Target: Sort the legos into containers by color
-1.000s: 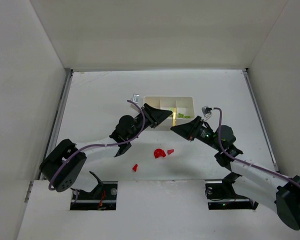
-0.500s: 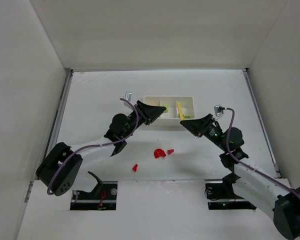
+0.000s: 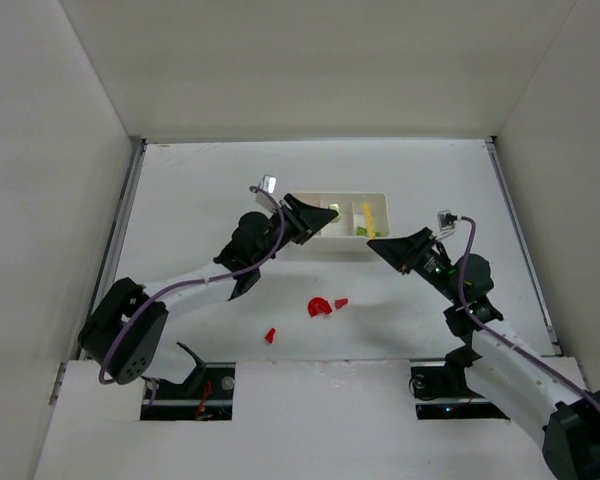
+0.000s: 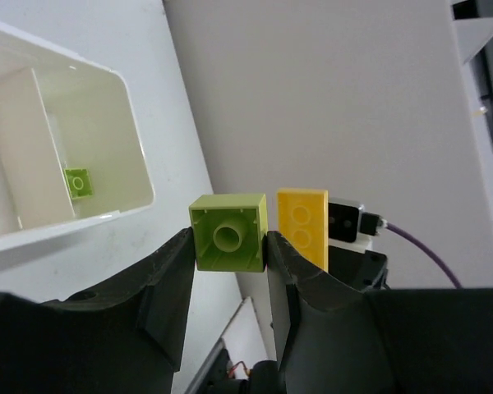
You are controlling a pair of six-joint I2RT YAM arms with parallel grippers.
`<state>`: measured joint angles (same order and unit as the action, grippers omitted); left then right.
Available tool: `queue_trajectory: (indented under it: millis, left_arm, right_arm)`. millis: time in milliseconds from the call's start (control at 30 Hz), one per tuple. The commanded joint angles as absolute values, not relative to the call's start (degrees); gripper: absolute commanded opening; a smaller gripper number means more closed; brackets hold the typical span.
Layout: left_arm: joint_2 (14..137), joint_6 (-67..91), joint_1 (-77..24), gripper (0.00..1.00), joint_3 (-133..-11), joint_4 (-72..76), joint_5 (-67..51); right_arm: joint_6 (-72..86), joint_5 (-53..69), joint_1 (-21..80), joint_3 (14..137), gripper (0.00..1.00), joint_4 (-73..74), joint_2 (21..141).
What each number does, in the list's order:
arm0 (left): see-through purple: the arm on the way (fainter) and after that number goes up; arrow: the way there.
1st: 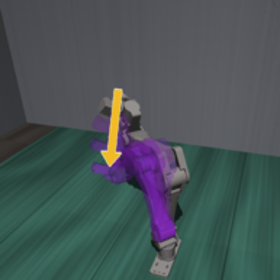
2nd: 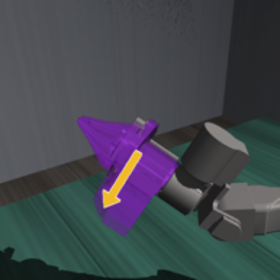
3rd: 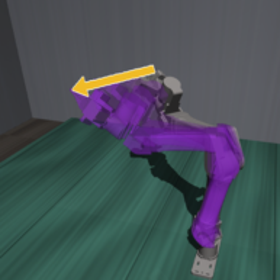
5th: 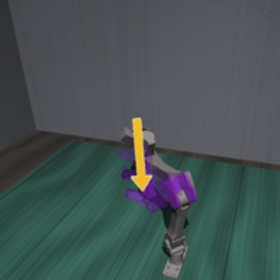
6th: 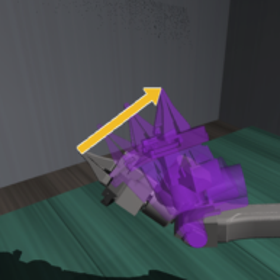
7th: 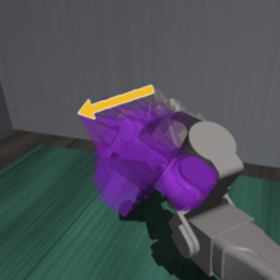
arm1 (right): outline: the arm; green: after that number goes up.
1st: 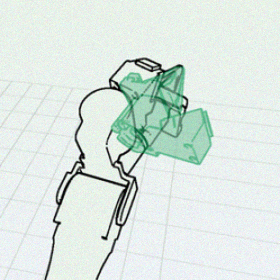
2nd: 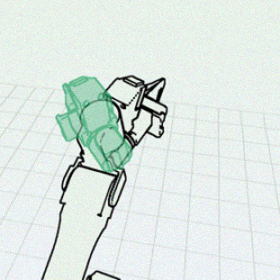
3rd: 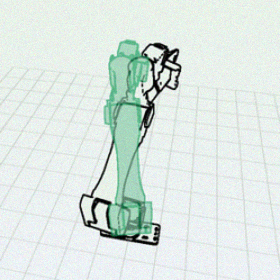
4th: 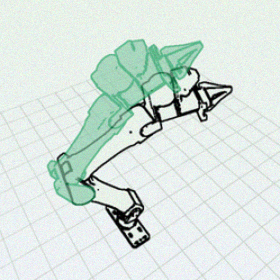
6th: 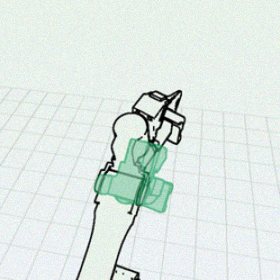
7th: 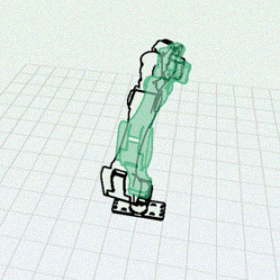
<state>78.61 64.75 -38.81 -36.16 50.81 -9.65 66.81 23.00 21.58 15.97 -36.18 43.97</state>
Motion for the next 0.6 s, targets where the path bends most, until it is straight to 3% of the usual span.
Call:
queue_trajectory:
  millis: [0, 433, 567]
  left_arm:
    - [81.5, 56.4, -41.5, 0.17, -45.3, 41.1, -6.6]
    - [104.3, 46.0, -47.4, 0.21, -69.2, 22.1, -1.1]
    - [107.5, 43.0, -48.6, 0.30, -73.2, 19.3, 2.2]
  right_arm:
    - [61.5, 21.5, 19.6, 19.2, 0.32, -30.0, 40.3]
    - [54.8, 18.8, 13.8, 23.1, 0.33, -17.4, 32.8]
    - [54.8, 18.9, 13.9, 23.1, 0.33, -17.6, 32.3]
